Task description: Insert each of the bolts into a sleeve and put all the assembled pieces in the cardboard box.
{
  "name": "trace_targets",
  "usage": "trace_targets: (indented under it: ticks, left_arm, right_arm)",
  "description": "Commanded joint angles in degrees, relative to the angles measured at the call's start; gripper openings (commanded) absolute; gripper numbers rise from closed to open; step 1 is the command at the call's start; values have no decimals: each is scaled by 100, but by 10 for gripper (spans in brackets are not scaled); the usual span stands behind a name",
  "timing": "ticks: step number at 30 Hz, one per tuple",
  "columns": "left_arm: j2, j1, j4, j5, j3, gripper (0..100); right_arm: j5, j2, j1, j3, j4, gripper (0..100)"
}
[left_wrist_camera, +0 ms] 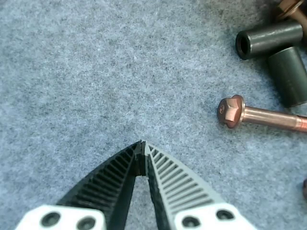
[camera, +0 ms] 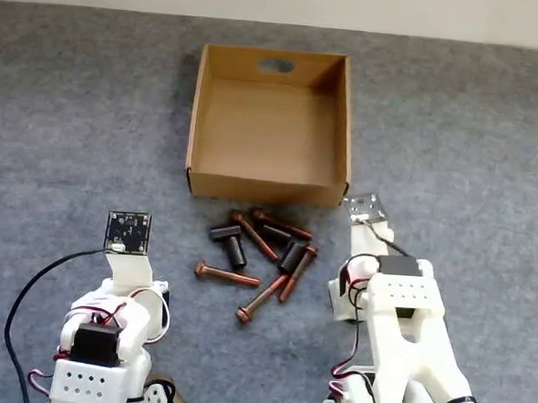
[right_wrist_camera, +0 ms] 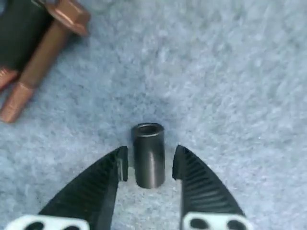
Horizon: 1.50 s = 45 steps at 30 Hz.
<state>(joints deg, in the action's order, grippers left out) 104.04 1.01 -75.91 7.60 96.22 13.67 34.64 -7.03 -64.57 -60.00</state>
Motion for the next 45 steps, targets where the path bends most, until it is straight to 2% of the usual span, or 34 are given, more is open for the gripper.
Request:
trace_targets:
  ticks: [1, 6, 13, 15, 17, 21, 25, 28, 35, 45]
  left_arm:
    - [40, -57, -18, 26, 101, 8]
    - [40, -57, -18, 26, 101, 8]
    - [40, -57, -18, 26, 101, 8]
    - [40, -57, -18, 26, 101, 8]
    - [40, -57, -18, 26, 101, 8]
    - [40, -57, -18, 26, 101, 8]
    - [40, -57, -18, 26, 101, 8]
    - [40, -57, -18, 26, 101, 8]
    - [40, -57, -18, 26, 101, 8]
    - [40, -57, -18, 26, 101, 8]
  right_arm:
    - [-26, 127, 40, 40, 66, 157]
    - [325, -145, -268, 75, 84, 156]
    - [334, -1859, -251, 919, 75, 155]
    - [334, -2141, -251, 1095, 66, 115]
    - [334, -2211, -251, 1218, 66, 15]
    - [334, -1780, -251, 1262, -31, 3]
    - [325, -708, -251, 1253, -391, 6]
    - [273, 163, -268, 1112, -277, 6]
    - [-1327, 699, -286, 66, 1648, 6]
    - [-1486, 760, -286, -734, 2325, 6]
